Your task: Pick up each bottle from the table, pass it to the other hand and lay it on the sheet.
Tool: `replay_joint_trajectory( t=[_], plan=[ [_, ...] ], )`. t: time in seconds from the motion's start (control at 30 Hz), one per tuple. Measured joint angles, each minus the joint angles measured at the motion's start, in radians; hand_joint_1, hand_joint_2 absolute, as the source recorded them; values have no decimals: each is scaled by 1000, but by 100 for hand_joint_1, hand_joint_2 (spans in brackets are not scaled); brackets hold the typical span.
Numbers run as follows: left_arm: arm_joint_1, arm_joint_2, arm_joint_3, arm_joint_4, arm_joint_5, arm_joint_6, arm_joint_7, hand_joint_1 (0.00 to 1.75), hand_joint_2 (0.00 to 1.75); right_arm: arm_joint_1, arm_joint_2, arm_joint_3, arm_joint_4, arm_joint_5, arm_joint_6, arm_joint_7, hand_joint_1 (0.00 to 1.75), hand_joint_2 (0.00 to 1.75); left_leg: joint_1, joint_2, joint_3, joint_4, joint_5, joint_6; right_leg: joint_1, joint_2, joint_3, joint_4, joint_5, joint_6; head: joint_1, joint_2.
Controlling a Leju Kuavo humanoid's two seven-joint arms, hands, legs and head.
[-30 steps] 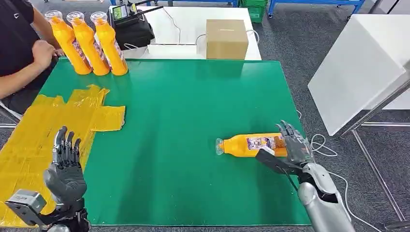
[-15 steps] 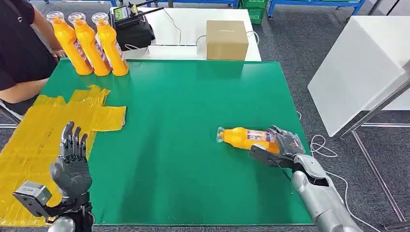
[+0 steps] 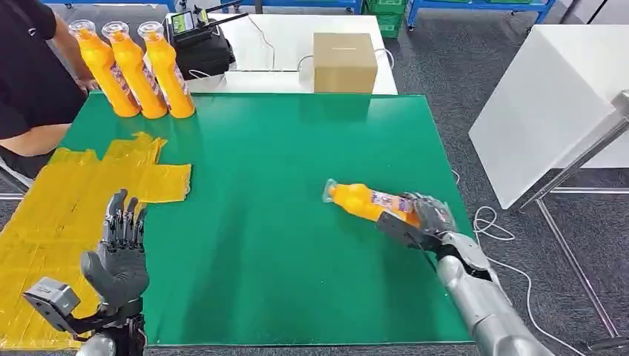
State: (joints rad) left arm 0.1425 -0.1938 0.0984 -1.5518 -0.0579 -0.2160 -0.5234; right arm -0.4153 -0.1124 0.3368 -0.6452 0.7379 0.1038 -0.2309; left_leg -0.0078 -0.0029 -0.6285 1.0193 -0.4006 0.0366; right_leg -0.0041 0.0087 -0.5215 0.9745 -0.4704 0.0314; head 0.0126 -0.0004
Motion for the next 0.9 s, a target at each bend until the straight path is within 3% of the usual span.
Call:
replay_joint_trajectory(
  t=[0.2,0.4,0.57,0.63,0.9],
  plan=[
    [-8,-2,-24,6,27,-26,35,0,175,33,129,-6,-150,-163,48,-14,175,175,2,-3,-1,0,1,-1,1,-1,-2,1,-1,-1,0,0],
    [-12,-7,-40,11,26,-10,45,0,175,26,214,23,-217,-125,49,-3,175,175,2,-1,-5,-1,1,-1,2,0,-5,2,-1,-1,0,0],
    [-23,-13,-51,11,26,-5,53,0,175,10,324,153,-215,-122,30,7,175,175,3,-2,-5,-1,1,-2,2,0,-8,2,-1,-1,0,0],
    [-22,-13,-51,11,39,-12,53,0,175,5,350,192,-212,-132,15,11,175,175,3,-5,-6,-1,1,-2,2,-2,-14,2,-2,-3,0,0],
    [-22,-16,-53,12,96,-65,60,0,175,-23,389,270,-195,-176,-1,20,175,175,3,-5,-9,-1,1,-2,2,-2,-10,2,-2,-3,1,0]
  ],
)
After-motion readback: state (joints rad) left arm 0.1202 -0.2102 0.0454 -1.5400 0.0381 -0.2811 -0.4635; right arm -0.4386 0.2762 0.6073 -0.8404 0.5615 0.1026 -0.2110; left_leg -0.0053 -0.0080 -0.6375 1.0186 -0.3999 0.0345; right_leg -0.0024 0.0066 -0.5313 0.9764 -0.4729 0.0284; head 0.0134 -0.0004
